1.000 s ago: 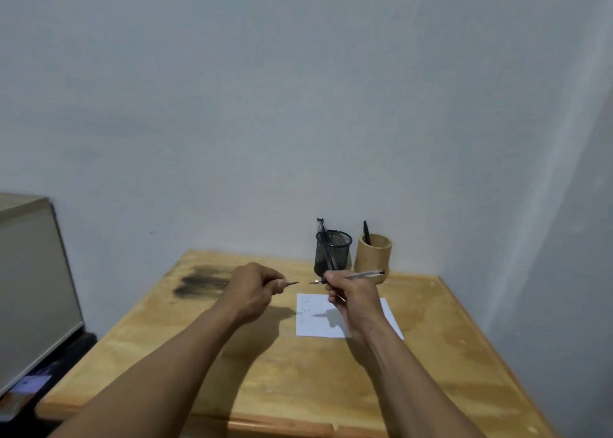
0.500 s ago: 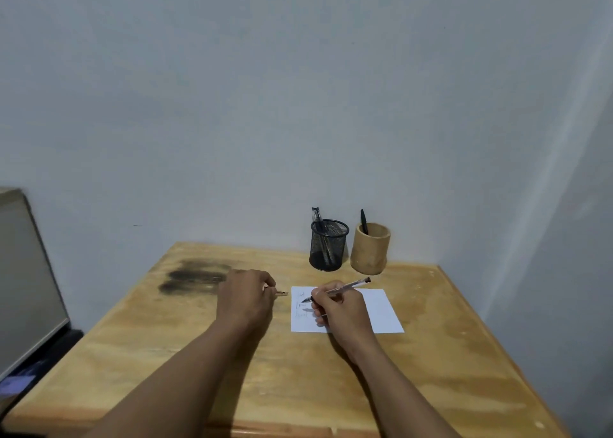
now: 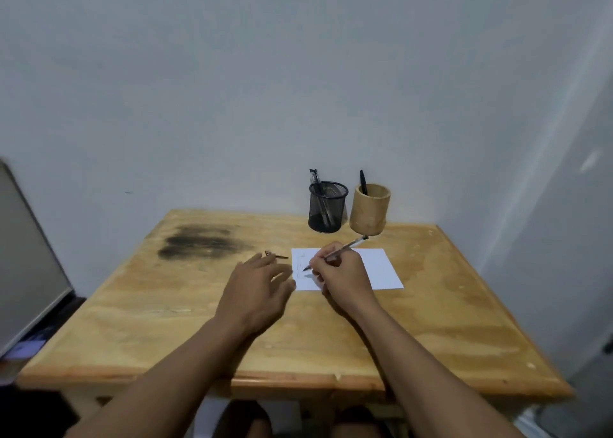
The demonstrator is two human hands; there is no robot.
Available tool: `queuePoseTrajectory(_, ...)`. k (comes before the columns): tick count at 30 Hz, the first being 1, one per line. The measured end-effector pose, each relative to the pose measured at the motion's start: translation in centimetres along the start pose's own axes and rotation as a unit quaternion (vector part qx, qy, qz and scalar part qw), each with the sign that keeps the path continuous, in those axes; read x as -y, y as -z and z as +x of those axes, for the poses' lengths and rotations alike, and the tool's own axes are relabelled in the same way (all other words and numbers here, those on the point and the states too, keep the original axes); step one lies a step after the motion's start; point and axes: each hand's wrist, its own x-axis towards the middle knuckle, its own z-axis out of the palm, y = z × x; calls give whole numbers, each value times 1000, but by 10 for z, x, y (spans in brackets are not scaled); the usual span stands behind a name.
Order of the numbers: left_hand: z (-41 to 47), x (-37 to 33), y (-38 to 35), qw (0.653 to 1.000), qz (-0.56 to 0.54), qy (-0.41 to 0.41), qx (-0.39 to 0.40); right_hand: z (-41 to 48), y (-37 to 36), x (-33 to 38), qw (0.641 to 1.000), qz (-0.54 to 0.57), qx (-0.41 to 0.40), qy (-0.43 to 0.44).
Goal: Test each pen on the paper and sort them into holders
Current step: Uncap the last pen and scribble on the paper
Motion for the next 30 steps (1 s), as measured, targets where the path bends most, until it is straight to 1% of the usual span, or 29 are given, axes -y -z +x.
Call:
queuePoseTrajectory(4, -3, -1, 0, 998, 23, 13, 61, -5, -2, 1, 998, -68, 8, 16)
queuePoseTrajectory(8, -5, -4, 3, 998, 27, 21, 54, -7, -5, 4, 993, -113, 25, 19)
queuePoseTrajectory(11, -5, -4, 4, 998, 30, 22, 57, -7, -5, 3, 993, -116, 35, 19)
queuePoseTrajectory(15, -4, -3, 3, 997, 18, 36, 69, -7, -5, 3, 994, -109, 17, 20)
queuePoseTrajectory(18, -4, -2, 3, 996, 25, 40, 78, -7, -5, 4, 992, -122, 33, 18)
queuePoseTrajectory(30, -4, -3, 2, 996, 47, 35, 73, -7, -3, 5, 992, -126, 4, -5)
